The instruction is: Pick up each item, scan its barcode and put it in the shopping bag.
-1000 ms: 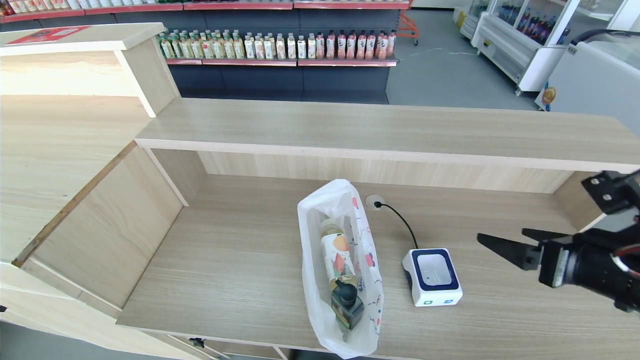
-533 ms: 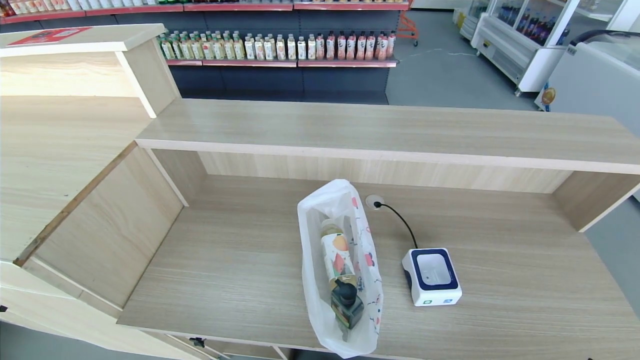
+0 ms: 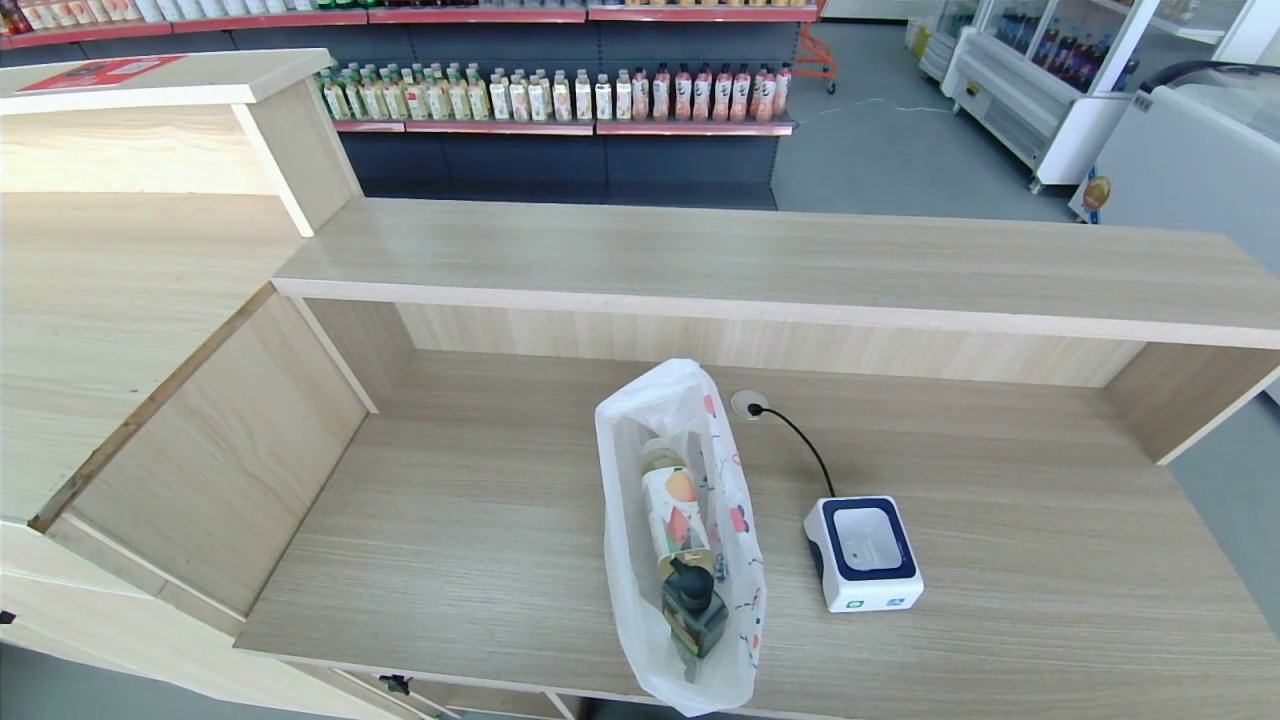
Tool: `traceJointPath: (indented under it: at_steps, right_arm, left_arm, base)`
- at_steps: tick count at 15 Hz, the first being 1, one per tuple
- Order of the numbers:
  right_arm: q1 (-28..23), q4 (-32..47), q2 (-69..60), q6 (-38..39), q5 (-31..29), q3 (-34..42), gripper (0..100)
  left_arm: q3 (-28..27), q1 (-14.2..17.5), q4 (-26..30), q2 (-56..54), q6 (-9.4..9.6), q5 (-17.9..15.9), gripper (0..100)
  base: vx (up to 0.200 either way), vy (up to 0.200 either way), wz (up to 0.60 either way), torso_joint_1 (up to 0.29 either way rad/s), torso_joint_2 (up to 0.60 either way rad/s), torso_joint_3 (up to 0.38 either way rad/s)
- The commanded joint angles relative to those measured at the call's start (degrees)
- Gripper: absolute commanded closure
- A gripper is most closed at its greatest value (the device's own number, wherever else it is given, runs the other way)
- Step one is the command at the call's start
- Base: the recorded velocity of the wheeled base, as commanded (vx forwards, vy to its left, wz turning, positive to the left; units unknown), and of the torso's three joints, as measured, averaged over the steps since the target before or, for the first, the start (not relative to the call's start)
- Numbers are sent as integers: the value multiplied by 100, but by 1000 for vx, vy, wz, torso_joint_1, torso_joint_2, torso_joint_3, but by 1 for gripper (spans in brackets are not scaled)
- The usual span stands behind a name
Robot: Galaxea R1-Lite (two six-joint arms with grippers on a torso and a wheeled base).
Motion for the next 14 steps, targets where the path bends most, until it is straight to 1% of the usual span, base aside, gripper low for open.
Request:
traceJointPath:
  at_steps: [1,11,12,14]
  right_arm:
    - [-4,-1,-94,-2,0,2,0]
    - [-4,-1,-94,7,0,2,0]
    - [-4,-1,-94,7,0,2,0]
    - [-4,-1,-94,-2,0,2,0]
  left_arm:
    - [1,4,-7,-2,-4,-4,0]
    - [1,4,2,-2,-4,5,0]
    - [1,4,-7,-2,-48,5,0]
    - [1,4,-7,-2,-13,-4,0]
  base:
    - [0,0,0,0,0,0]
    - [0,0,0,0,0,0]
    - [0,0,0,0,0,0]
    - [0,-200,0,-2,5,0]
